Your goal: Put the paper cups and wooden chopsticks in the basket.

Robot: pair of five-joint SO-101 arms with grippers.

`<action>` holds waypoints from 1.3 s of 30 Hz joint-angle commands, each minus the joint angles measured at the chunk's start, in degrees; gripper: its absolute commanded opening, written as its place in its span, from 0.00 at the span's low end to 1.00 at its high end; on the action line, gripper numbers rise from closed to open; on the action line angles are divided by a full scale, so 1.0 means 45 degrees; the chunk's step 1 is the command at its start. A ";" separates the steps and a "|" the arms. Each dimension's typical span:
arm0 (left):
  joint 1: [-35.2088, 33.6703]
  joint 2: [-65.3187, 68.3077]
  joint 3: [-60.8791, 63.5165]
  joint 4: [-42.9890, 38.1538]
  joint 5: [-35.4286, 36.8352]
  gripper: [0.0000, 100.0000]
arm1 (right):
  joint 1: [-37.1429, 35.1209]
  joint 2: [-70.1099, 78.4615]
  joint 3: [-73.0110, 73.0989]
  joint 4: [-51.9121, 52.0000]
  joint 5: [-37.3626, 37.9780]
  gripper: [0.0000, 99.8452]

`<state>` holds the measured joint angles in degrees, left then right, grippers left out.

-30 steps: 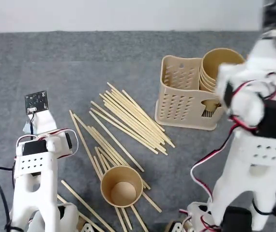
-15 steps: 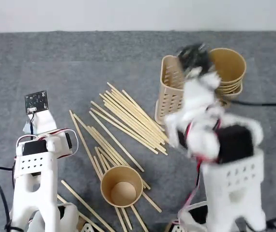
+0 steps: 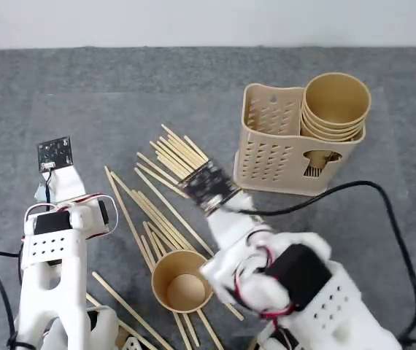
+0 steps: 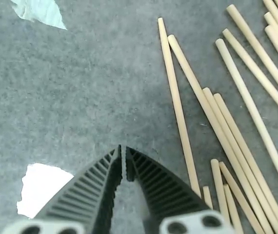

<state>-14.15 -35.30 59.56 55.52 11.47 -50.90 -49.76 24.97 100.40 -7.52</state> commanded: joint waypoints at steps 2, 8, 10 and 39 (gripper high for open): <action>-0.0059 -0.0332 -0.0049 -0.0234 -0.0078 0.01 | -0.1514 0.0596 -0.0039 0.0459 -0.0938 0.28; -0.0059 -0.0332 -0.0049 -0.0234 -0.0078 0.01 | -0.1963 0.2276 -0.0039 0.0440 -0.1641 0.28; -0.0059 -0.0332 -0.0049 -0.0234 -0.0078 0.01 | -0.1963 0.2901 -0.0039 0.0440 -0.1641 0.28; -0.0059 -0.0430 0.0459 -0.1055 -0.0078 0.01 | 0.0381 0.2432 -0.1153 0.0518 0.0117 0.01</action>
<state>-14.24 -35.30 62.11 51.65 11.47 -52.22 -36.48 23.91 100.31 -9.80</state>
